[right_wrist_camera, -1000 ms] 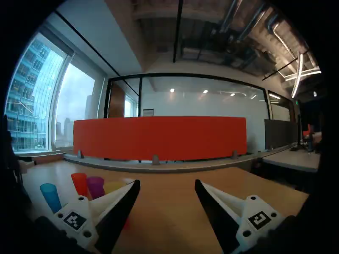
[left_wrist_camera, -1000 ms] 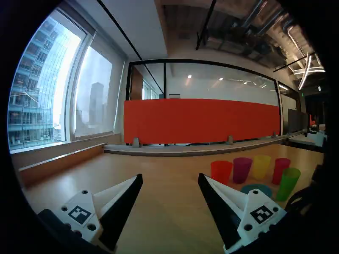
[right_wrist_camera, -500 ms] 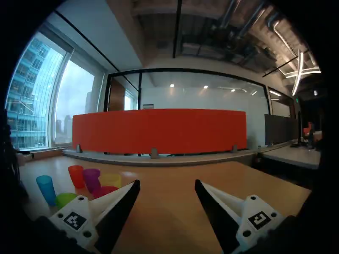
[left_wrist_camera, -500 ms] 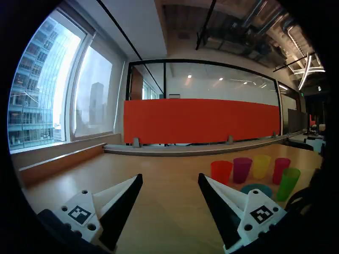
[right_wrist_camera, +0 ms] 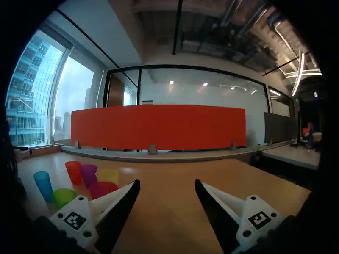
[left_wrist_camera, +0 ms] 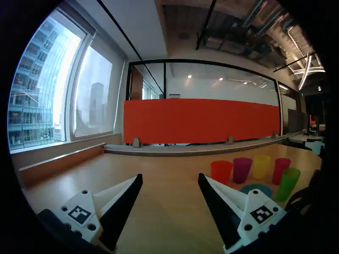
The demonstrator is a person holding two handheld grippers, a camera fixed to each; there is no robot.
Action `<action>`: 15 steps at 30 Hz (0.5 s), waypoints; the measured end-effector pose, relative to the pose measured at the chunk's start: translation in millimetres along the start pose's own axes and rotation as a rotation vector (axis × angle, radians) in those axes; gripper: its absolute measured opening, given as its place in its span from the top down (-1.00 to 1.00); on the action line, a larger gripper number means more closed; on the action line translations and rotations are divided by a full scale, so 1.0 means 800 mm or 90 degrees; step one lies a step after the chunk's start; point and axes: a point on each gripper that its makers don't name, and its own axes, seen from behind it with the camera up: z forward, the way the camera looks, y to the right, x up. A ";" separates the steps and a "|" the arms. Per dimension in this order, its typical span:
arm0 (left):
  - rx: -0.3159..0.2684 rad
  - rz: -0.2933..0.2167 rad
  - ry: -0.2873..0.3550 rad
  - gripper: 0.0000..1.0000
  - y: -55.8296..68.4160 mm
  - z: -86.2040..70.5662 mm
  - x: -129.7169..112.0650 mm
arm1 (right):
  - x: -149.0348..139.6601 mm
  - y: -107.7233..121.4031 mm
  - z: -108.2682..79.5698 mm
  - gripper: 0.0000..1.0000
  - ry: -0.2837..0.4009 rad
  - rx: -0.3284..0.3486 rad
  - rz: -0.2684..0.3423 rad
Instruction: Pour water
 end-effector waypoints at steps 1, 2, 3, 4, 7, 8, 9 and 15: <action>0.000 0.000 0.000 -0.95 0.000 0.000 0.000 | 0.000 0.000 0.000 -1.00 0.000 0.000 0.000; 0.000 0.000 0.000 -0.95 0.000 0.000 0.000 | 0.000 -0.001 0.000 -1.00 0.000 0.000 0.000; 0.000 0.000 0.000 -0.94 0.000 0.000 0.000 | 0.000 -0.001 0.000 -1.00 0.000 0.001 0.000; 0.000 0.000 0.000 -0.94 0.000 0.000 0.000 | 0.000 -0.002 0.000 -1.00 0.000 0.002 0.000; 0.000 0.000 0.000 -0.94 0.000 0.001 0.000 | 0.000 -0.003 -0.001 -1.00 0.000 0.006 0.000; 0.000 0.000 0.000 -0.94 0.000 0.001 0.000 | 0.000 -0.004 -0.001 -1.00 0.000 0.007 0.000; 0.000 0.000 0.000 -0.94 0.000 0.001 0.000 | 0.000 -0.004 -0.001 -1.00 0.000 0.008 0.000; 0.000 0.000 0.000 -0.95 0.001 0.000 0.000 | -0.001 -0.004 -0.001 -1.00 -0.001 0.009 0.001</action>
